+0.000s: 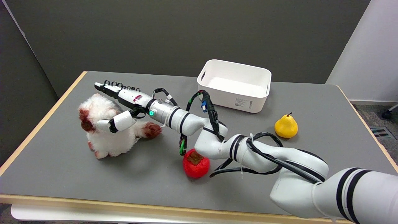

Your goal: Pick up the plush toy.

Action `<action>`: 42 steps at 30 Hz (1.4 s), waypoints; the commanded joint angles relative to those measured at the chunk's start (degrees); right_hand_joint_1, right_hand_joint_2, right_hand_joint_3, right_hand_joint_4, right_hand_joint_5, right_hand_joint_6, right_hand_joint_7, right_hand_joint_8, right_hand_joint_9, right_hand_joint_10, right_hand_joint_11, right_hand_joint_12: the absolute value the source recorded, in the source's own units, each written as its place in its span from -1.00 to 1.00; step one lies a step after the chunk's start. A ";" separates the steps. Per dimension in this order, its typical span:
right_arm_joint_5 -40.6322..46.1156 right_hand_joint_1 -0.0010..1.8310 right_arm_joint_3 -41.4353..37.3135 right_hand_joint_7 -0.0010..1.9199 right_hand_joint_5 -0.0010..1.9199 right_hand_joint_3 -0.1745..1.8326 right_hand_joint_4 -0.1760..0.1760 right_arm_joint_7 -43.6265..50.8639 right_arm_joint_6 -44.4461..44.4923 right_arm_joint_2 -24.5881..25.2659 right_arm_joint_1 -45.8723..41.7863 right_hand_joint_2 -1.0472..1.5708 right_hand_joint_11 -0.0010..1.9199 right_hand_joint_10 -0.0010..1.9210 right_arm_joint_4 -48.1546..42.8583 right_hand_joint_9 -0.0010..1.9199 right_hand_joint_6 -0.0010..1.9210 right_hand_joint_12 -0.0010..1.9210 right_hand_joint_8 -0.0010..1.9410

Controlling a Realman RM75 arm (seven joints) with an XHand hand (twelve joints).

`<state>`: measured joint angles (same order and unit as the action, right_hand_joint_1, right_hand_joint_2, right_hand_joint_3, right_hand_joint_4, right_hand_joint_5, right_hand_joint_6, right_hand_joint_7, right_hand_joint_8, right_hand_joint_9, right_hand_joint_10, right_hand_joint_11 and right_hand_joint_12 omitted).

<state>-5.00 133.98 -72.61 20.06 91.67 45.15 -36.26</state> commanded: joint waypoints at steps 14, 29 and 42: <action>-0.10 -0.29 3.09 -0.89 -0.98 0.16 0.22 1.05 0.67 0.84 -1.76 0.29 -0.80 -0.35 -4.93 -0.84 -0.89 0.20 -0.74; -0.10 0.43 2.05 -0.28 -0.45 -0.66 -0.52 1.05 0.67 0.76 -1.73 0.71 -0.17 0.55 -4.29 -0.19 0.67 0.67 0.50; -0.13 0.45 -1.52 -0.20 -0.38 -0.46 -0.65 1.56 1.21 0.43 -1.79 0.61 -0.09 0.53 -4.60 -0.15 0.63 0.74 0.43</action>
<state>-5.10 135.82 -71.43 20.85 92.43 43.55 -40.41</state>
